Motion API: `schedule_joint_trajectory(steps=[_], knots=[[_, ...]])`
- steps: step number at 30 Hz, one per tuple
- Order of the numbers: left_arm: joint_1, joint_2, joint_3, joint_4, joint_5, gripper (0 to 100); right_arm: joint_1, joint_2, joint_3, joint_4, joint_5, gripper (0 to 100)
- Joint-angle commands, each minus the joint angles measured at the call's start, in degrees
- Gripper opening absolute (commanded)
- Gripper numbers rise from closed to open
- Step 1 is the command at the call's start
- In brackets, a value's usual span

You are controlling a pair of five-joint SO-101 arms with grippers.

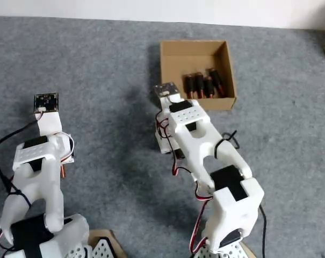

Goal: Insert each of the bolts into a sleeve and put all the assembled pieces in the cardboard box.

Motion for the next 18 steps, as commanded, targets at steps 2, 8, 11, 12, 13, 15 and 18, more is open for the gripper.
schedule_joint_trajectory(steps=[2,8,11,12,13,15,18], knots=[[1.19,-2.33,-2.07,-0.88,-0.18,0,-0.04,-0.75,-2.42,-0.84,0.70,0.6],[0.84,-2.77,-1.98,-0.79,0.18,0,2.95,-2.07,-2.51,0.31,-0.70,0.5],[1.10,-2.95,-2.42,0.18,0.18,0,4.18,-6.99,-2.24,0.75,-3.34,0.5],[1.19,-2.95,-2.95,1.32,0.18,0,4.18,-9.54,-2.15,0.75,-3.25,0.4],[1.27,-2.95,-4.00,3.43,0.26,0,4.18,-12.26,-2.15,0.75,-3.25,0.4],[1.98,-2.95,-6.55,8.70,0.26,0,4.09,-17.19,-0.04,1.45,-3.52,0.4],[4.35,-2.95,-9.89,15.65,0.26,0,4.09,-24.22,5.32,1.63,-3.69,0.4]])
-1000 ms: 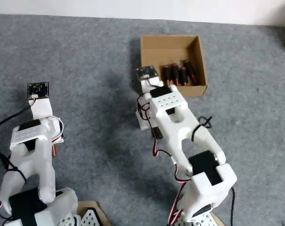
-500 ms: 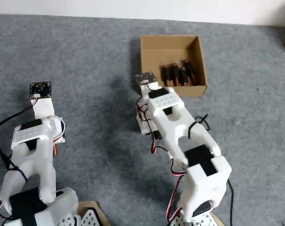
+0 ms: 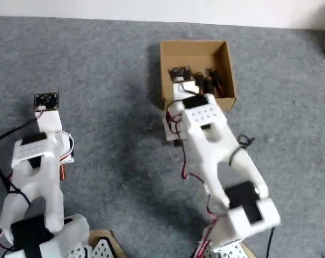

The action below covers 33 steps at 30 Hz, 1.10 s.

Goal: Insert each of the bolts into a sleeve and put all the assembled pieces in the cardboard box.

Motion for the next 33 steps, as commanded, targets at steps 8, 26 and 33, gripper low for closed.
schedule_joint_trajectory(steps=[8,26,33], knots=[[10.51,-3.03,-13.23,15.38,4.84,0,0.92,-23.25,16.48,0.31,-0.53,0.4],[31.52,-20.00,-5.41,11.87,5.89,0,-0.31,-55.34,49.71,-16.48,-0.35,0.4],[31.34,-22.55,2.77,2.81,6.07,0,-4.70,-70.64,56.84,-16.31,-0.18,0.4]])
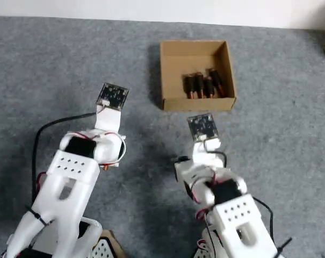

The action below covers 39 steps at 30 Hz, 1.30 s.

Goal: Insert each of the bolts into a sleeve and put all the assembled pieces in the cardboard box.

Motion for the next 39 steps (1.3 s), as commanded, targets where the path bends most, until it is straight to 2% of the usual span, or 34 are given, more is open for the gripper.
schedule_joint_trajectory(steps=[1,3,8,10,13,17,22,27,30,39], knots=[[0.57,-3.21,0.84,-2.73,-0.18,0,-1.54,-8.13,1.45,-1.45,-0.18,0.4],[0.92,-4.09,1.45,-2.73,3.08,0,-1.54,-11.30,2.86,-1.45,-0.09,0.4],[0.66,-7.34,1.89,-6.24,27.96,1,-1.54,-17.01,5.67,-1.54,0.00,0.4],[0.57,-9.01,3.30,-6.68,31.91,1,-1.54,-18.59,6.55,-1.54,0.35,0.4],[1.89,-11.47,5.32,-7.38,29.45,1,-1.54,-20.88,8.66,-1.63,3.43,0.4],[3.38,-14.29,9.01,-10.99,28.92,0,-1.54,-25.01,10.68,-1.63,3.87,0.4],[3.30,-19.12,17.19,-21.71,28.84,0,-2.24,-31.16,14.37,-2.51,3.96,0.4],[3.12,-28.18,27.74,-34.81,27.69,0,-3.38,-40.40,23.08,-9.63,3.96,0.4],[3.82,-34.42,30.55,-35.25,24.35,0,-3.38,-39.34,26.77,-12.00,3.96,0.4],[4.44,-48.13,34.68,-35.52,24.09,1,-4.18,-39.78,27.21,-12.70,3.96,0.4]])
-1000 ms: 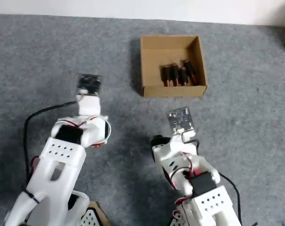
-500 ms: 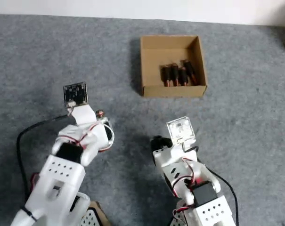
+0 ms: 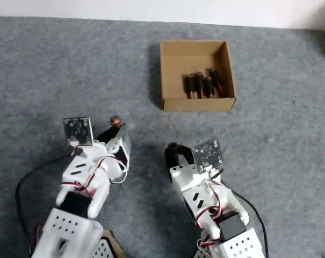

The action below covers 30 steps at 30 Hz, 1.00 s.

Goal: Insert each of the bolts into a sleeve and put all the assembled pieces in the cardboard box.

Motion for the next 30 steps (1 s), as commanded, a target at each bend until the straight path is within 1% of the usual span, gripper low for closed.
schedule_joint_trajectory(steps=[1,4,8,11,15,18,22,23,26,30], knots=[[0.84,-5.67,-0.75,-1.58,-0.44,1,-1.80,-1.27,5.41,-2.95,0.44,0.4],[1.36,-7.96,-1.54,-1.85,-1.85,1,-3.91,-1.27,5.76,-4.44,0.44,0.4],[6.02,-8.66,-1.98,-2.90,-7.12,1,-4.44,-1.27,5.76,-4.44,0.44,0.4],[10.07,-8.66,-1.98,-2.90,-7.38,1,-4.44,-1.27,5.76,-4.62,0.44,0.4],[13.05,-8.57,-2.07,-2.81,-7.38,1,-4.62,-1.27,5.76,-4.88,0.44,0.4],[13.93,-8.57,-3.74,-2.81,-7.56,1,-6.11,-1.27,5.76,-5.41,0.44,0.4],[13.67,-8.48,-8.92,-2.81,-7.74,1,-6.99,-1.27,5.76,-5.41,0.44,0.4],[13.58,-8.48,-10.07,-2.81,-8.18,1,-6.90,-1.27,5.76,-5.41,0.44,0.4],[13.58,-8.40,-11.74,-2.81,-13.54,1,-6.81,-1.27,5.76,-5.41,0.44,0.4],[13.67,-8.31,-11.56,-2.81,-13.80,1,-6.99,-1.27,5.76,-5.41,0.44,0.4]])
